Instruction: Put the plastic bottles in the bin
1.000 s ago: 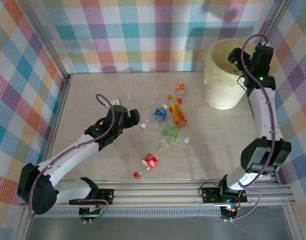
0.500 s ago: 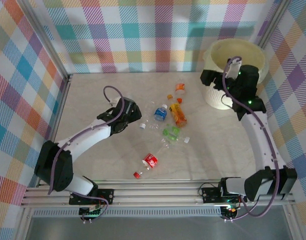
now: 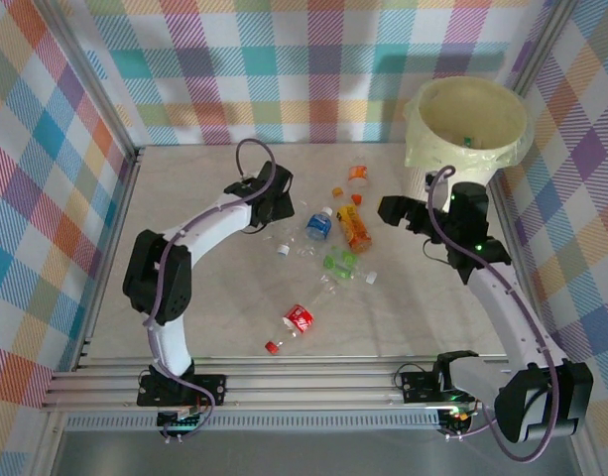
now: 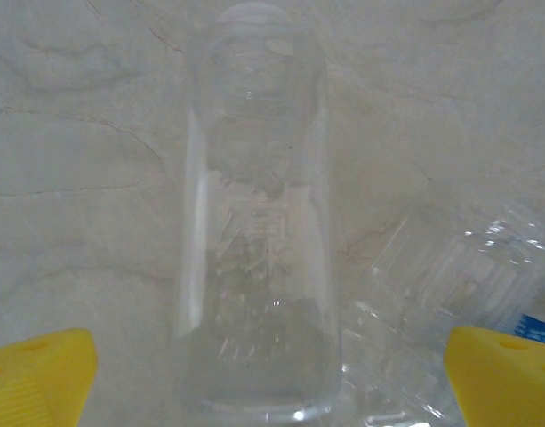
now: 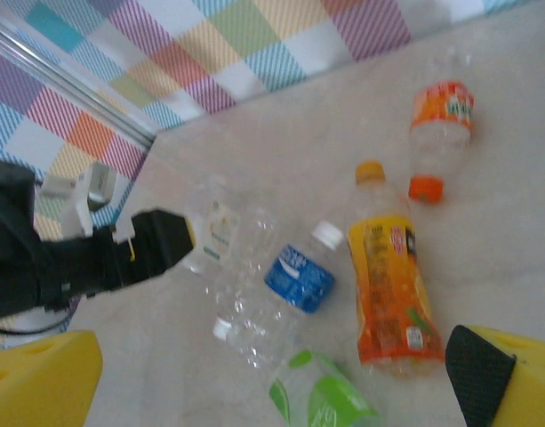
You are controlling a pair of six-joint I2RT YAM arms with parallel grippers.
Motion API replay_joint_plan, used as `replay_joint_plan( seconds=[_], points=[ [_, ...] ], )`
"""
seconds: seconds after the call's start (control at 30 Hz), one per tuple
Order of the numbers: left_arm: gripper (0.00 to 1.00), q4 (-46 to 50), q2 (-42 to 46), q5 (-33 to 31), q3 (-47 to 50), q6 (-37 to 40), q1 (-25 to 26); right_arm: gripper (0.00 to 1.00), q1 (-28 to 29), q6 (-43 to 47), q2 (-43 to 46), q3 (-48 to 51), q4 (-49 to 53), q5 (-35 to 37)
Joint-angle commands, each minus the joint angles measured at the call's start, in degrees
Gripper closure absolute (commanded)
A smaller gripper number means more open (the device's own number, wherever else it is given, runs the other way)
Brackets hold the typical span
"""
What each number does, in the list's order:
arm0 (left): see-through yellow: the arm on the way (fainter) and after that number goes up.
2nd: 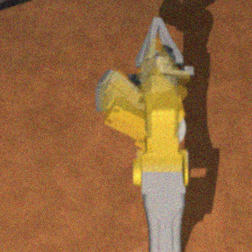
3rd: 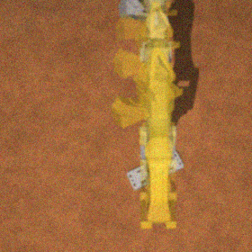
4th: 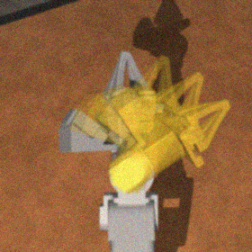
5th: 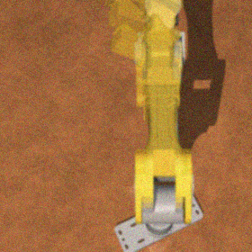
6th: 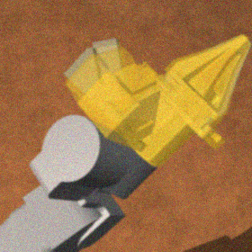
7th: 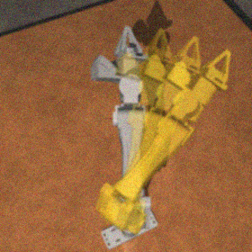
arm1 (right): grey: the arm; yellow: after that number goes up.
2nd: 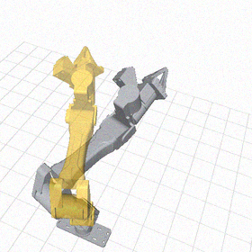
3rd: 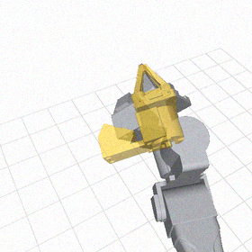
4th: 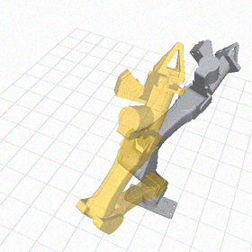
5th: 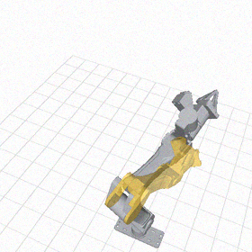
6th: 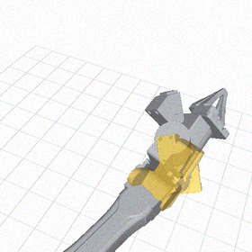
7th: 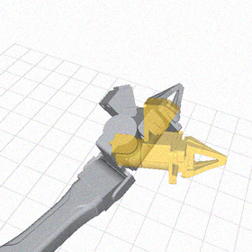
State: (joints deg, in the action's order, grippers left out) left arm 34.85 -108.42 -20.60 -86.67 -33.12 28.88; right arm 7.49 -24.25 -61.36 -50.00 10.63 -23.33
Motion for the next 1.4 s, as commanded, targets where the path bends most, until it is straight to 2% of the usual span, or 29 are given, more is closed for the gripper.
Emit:
replay_joint_plan(
  seconds=[0.0,0.1,0.17,0.3,0.53,0.7,0.83,1.1,1.27,1.37],
  points=[
    [0.0,5.6,-3.15,0.25,-3.38,2.23,-1.32,0.0,0.51,-1.26,2.68,0.99,-1.94,-1.58],
    [0.01,4.54,-4.71,0.35,-4.04,2.83,-2.24,0.0,0.51,-1.11,4.05,1.0,-1.09,-0.21],
    [0.05,2.67,-5.37,2.43,-4.04,3.61,-3.02,0.0,0.51,-0.8,5.3,1.59,-0.77,0.43],
    [0.18,0.58,-7.07,6.02,-3.83,4.66,-3.57,0.0,0.51,0.07,6.99,3.05,0.47,1.78],
    [0.41,0.22,-8.06,6.48,-2.8,5.08,-3.57,0.0,0.51,-0.01,8.38,3.36,2.65,1.83],
    [0.51,-1.8,-5.78,5.69,-0.06,5.8,-3.66,0.0,0.51,0.13,8.8,3.68,2.14,1.45],
    [0.62,-3.87,-4.15,7.31,1.6,6.95,-3.66,0.0,0.56,-3.1,9.17,4.48,-0.35,4.57],
    [0.7,-10.6,6.15,7.84,9.13,6.14,-3.66,0.0,0.51,-5.54,9.56,6.02,-7.14,-0.06],
    [0.7,-15.67,15.77,13.08,15.5,6.07,-3.72,0.0,0.51,-6.2,8.6,6.31,-11.78,-2.72],
    [0.7,-16.44,20.99,15.61,17.97,5.71,-3.66,0.0,0.52,-6.73,7.16,5.0,-14.94,-6.68]
  ],
)
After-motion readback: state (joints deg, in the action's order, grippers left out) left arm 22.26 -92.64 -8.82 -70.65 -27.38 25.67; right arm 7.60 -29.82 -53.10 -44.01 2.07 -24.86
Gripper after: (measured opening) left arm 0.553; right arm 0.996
